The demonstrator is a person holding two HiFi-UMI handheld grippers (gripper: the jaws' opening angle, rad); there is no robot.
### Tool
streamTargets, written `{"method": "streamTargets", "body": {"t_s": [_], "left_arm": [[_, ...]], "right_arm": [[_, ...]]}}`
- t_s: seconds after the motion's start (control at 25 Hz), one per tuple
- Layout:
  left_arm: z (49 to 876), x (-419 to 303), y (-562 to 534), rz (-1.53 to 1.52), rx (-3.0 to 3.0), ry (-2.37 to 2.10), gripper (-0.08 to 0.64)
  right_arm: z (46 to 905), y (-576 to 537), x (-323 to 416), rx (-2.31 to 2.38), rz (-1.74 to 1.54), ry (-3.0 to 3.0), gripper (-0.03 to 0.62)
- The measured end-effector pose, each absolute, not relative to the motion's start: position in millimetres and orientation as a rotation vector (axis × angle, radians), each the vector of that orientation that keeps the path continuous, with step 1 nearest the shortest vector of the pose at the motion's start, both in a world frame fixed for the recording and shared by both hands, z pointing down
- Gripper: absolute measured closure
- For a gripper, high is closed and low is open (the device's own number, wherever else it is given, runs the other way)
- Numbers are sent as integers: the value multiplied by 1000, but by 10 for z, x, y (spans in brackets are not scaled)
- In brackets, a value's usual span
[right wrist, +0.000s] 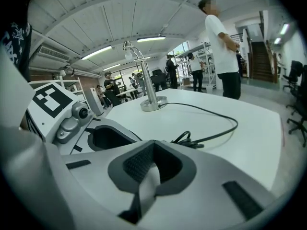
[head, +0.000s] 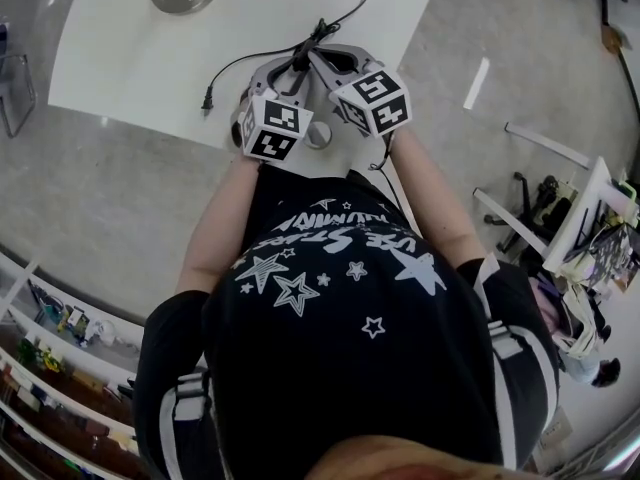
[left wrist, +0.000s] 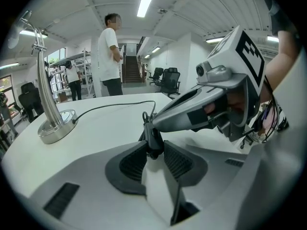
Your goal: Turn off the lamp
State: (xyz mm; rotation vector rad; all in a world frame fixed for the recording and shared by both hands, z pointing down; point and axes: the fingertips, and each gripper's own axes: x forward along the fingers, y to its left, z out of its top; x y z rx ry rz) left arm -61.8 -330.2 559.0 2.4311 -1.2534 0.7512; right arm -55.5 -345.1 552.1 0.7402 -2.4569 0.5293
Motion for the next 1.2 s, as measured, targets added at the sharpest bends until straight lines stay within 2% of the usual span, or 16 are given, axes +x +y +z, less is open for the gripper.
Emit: {"method": "streamTargets", "body": {"t_s": [0.6,1.2], "left_arm": [[5592,-639,-3318,732,2417,-1240,433],[5424,-607,-3205,700,2438,-1316,431]], "right_arm": [[5554,-3476,-541,719,620,-2408,586],[5168,-3278,29,918,752,-2471,586]]}}
